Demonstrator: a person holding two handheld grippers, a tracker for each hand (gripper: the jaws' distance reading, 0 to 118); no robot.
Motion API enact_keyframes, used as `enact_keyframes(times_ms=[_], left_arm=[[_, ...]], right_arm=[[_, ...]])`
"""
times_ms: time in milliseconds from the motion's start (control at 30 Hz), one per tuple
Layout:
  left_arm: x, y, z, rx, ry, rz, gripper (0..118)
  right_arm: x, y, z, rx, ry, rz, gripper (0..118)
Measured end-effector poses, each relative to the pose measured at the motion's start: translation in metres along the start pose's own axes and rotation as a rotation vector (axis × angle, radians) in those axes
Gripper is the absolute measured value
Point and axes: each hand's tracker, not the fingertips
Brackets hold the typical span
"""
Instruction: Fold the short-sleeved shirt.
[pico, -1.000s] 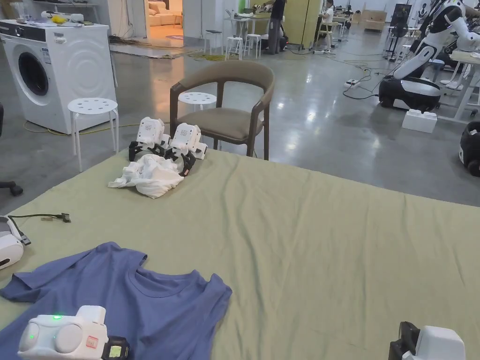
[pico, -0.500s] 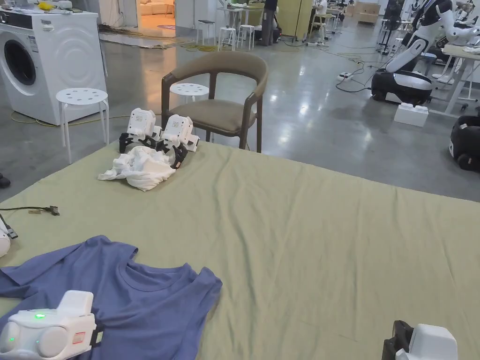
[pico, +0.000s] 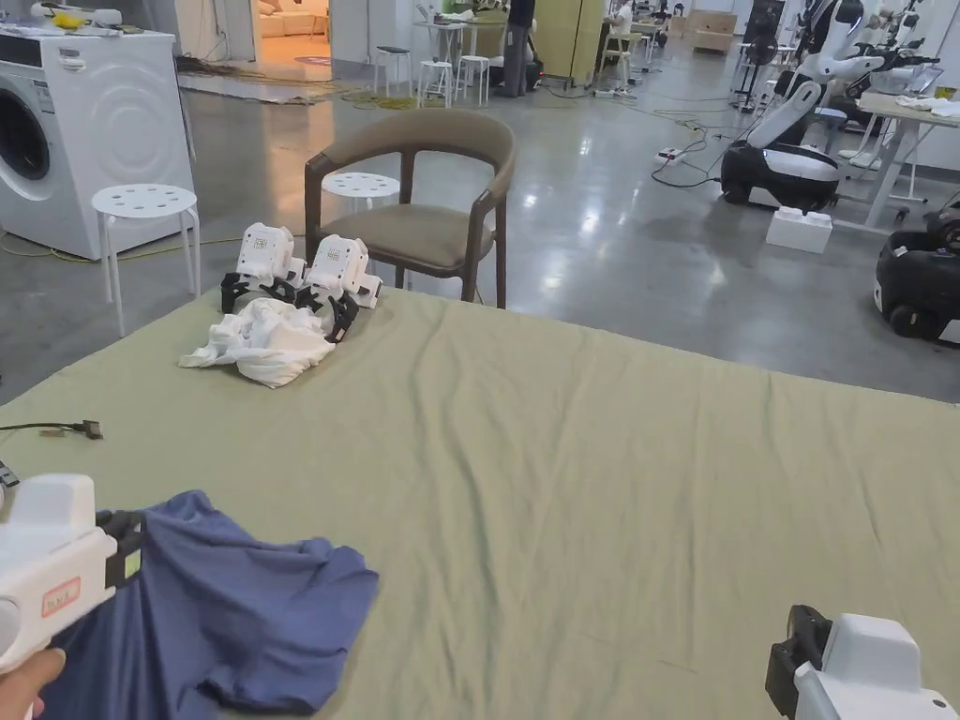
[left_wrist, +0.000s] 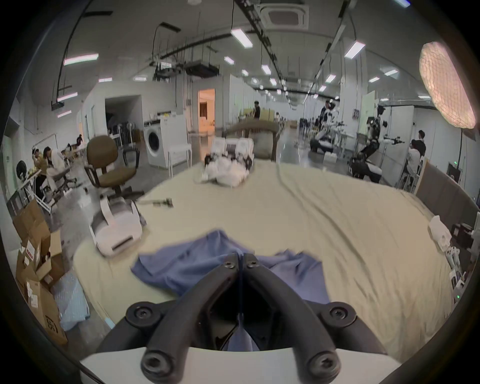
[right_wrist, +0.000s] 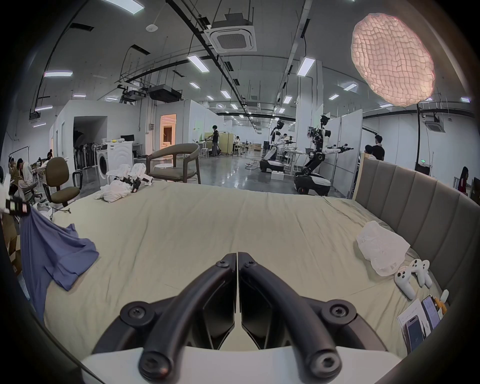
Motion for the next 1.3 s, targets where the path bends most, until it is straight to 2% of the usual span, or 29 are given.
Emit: enact_keyframes(times_ms=[200,367,700,900,1033,1167,1300], left_arm=[[0.032,0.075,0.046,0.17,-0.059,-0.071,0],[0.078,0.127,0.071,0.246,-0.172,-0.117,0],[0.22,0.166,0.088,0.298,-0.468,-0.195,0],[0.323,0.142,0.078,0.238,-0.691,-0.23,0],[0.38,0.1,0.071,0.174,-0.816,-0.24,0],[0.423,0.05,0.058,0.044,-0.831,-0.284,0],[0.441,0.001,0.044,-0.059,-0.822,-0.307,0]], right_arm=[[0.006,0.007,0.007,0.023,-0.002,-0.012,0],[0.017,0.018,0.02,0.056,-0.001,-0.052,0],[0.053,0.031,0.049,0.12,-0.025,-0.125,0],[0.08,0.026,0.064,0.126,-0.075,-0.135,0],[0.098,0.014,0.07,0.101,-0.104,-0.165,0],[0.111,0.0,0.074,0.075,-0.135,-0.18,0],[0.12,-0.013,0.076,0.047,-0.158,-0.195,0]])
